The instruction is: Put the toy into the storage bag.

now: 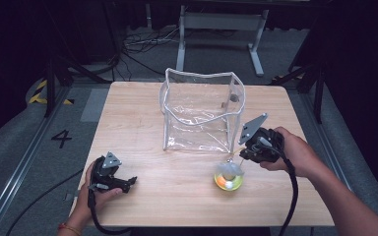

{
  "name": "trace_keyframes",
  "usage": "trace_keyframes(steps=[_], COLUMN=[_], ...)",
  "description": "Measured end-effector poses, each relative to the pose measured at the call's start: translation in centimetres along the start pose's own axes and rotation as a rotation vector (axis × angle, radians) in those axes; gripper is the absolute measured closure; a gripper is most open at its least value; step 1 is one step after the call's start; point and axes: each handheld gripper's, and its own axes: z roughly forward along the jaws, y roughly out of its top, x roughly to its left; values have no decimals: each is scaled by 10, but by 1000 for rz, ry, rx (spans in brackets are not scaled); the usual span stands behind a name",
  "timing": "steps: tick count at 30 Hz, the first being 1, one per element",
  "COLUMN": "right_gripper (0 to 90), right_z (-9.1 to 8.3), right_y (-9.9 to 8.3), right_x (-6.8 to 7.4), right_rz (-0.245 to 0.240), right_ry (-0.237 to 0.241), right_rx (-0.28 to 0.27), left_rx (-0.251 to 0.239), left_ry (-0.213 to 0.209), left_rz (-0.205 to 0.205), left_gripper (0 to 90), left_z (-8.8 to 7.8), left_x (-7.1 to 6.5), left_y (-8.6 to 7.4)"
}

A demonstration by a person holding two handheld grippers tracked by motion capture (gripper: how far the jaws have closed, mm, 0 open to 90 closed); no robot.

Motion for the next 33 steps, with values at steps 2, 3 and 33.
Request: trace_keyframes(steps=[2,3,33], right_gripper=[881,881,882], right_z=[0,-1,-56], right_y=[2,3,-30], right_x=[0,0,-54], right_rz=[-3,-6,145], right_ry=[2,6,-132], right_rx=[9,13,30], left_rx=[0,1,0], left_ry=[0,0,0], left_rz=[0,-2,0], left_gripper=[8,7,8], left_z=[0,0,0], left_x=[0,0,0], left_y=[0,0,0])
